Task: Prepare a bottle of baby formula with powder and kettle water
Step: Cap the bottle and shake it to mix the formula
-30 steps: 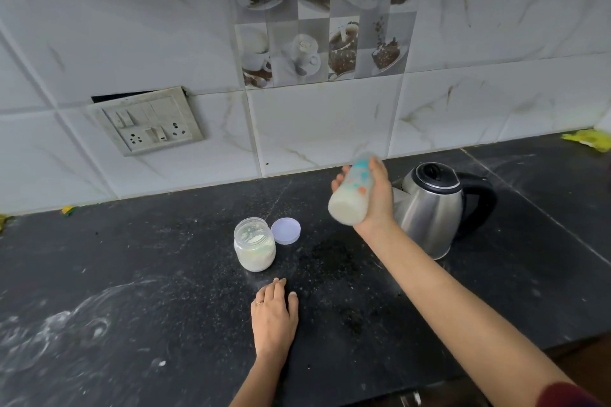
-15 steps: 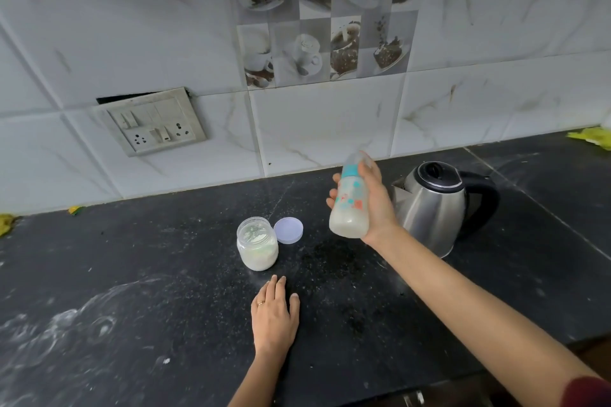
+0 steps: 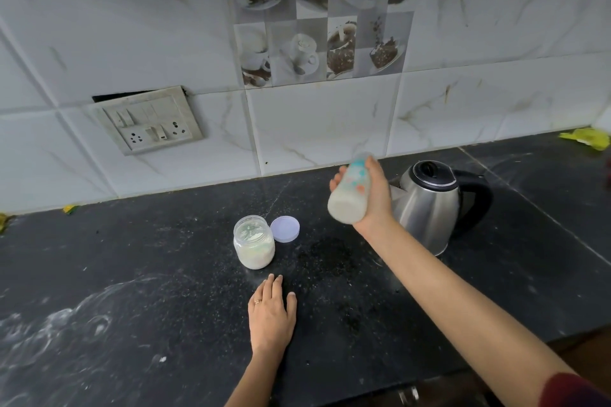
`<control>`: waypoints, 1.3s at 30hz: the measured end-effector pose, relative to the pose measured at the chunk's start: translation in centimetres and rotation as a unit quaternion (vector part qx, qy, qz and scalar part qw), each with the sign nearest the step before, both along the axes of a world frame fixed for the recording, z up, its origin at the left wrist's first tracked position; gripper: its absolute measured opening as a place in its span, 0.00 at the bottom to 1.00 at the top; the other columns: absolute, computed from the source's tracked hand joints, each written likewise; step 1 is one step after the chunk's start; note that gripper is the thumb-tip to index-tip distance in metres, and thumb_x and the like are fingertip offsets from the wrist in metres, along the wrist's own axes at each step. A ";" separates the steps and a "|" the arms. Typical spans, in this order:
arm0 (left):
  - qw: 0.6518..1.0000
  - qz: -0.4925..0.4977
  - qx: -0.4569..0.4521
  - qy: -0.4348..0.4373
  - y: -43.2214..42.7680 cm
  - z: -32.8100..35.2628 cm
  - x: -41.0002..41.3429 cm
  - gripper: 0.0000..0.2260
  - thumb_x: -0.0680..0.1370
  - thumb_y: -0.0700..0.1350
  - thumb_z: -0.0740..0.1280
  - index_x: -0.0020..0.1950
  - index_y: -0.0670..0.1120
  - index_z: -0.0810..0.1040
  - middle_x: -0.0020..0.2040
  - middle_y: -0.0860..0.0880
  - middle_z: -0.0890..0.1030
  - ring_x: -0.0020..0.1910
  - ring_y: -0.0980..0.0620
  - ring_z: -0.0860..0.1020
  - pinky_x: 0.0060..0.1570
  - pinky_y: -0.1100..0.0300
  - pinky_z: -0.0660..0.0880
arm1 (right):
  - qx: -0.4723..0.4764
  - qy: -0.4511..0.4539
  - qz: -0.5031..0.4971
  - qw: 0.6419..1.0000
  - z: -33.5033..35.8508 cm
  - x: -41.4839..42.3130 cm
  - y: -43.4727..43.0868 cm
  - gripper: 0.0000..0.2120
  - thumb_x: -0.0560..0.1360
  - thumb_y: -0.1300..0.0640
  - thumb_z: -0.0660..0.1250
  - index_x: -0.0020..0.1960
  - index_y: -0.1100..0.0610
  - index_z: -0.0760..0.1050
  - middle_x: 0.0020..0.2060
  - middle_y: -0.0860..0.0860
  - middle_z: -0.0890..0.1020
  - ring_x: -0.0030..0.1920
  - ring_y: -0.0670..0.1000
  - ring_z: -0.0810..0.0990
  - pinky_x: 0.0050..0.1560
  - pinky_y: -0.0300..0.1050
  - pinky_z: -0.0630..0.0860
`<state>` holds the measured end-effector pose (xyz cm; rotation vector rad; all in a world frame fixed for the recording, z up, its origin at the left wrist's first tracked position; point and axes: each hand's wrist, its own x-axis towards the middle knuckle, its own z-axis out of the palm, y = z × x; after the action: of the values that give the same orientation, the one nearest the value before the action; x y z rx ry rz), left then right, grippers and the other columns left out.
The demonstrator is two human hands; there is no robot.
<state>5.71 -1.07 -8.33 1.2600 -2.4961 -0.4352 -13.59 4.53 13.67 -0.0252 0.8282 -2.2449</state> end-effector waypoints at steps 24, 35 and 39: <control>1.000 0.003 0.009 0.013 0.0 0.0 -0.1 0.21 0.79 0.52 0.60 0.70 0.46 0.70 0.71 0.48 0.70 0.72 0.49 0.65 0.69 0.52 0.61 | -0.024 0.005 -0.044 0.999 2.1 -1.0 0.6 0.23 0.79 0.50 0.65 0.71 0.53 0.65 0.41 0.56 0.76 0.29 0.53 0.79 0.34 0.46 0.80; 1.000 0.003 -0.001 0.013 -0.2 -0.1 0.0 0.21 0.79 0.52 0.62 0.69 0.45 0.72 0.70 0.48 0.72 0.70 0.48 0.67 0.68 0.51 0.63 | 0.001 0.039 0.011 0.999 1.0 -0.2 0.9 0.16 0.80 0.49 0.64 0.65 0.47 0.66 0.39 0.56 0.78 0.30 0.53 0.78 0.34 0.47 0.80; 1.000 0.006 0.003 0.013 -0.1 -0.1 -0.1 0.21 0.79 0.52 0.62 0.69 0.46 0.72 0.70 0.48 0.72 0.71 0.48 0.67 0.68 0.51 0.62 | -0.015 0.015 -0.041 0.999 2.0 -0.8 0.4 0.22 0.79 0.50 0.64 0.71 0.52 0.65 0.41 0.57 0.77 0.29 0.53 0.78 0.35 0.46 0.80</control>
<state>5.58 -1.21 -8.41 1.2627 -2.4669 -0.4523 -14.43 4.93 15.63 -0.0400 0.8256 -2.3382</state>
